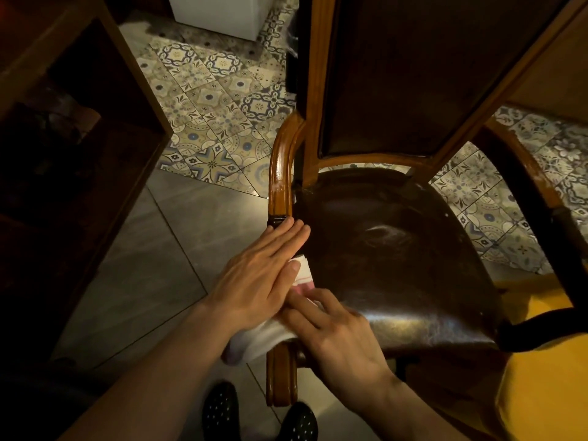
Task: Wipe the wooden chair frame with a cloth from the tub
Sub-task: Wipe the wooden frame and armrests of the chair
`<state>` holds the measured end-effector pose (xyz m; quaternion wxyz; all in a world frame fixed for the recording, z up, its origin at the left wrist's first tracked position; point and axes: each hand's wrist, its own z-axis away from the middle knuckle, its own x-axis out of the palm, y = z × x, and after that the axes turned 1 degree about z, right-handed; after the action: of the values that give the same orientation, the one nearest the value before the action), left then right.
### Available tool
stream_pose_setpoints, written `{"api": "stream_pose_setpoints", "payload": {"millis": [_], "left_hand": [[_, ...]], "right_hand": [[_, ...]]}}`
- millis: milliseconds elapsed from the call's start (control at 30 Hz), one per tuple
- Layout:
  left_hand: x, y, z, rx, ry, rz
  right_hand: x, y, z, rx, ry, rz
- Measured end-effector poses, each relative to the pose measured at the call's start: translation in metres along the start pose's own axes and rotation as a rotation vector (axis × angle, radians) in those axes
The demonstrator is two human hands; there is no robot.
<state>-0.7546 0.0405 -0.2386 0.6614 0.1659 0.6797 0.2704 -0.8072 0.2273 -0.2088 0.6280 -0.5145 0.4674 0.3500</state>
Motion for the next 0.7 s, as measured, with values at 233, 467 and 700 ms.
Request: {"api": "stream_pose_setpoints", "payload": {"millis": [233, 467, 700], "left_hand": [[0.003, 0.001, 0.001, -0.007, 0.018, 0.007], [0.012, 0.008, 0.002, -0.058, 0.022, -0.047], [0.016, 0.013, 0.005, -0.076, 0.054, -0.103]], "right_hand": [[-0.033, 0.068, 0.042, 0.461, 0.233, -0.003], [-0.082, 0.118, 0.0, 0.717, 0.558, -0.208], [-0.065, 0.078, -0.106, 0.192, 0.292, -0.102]]}}
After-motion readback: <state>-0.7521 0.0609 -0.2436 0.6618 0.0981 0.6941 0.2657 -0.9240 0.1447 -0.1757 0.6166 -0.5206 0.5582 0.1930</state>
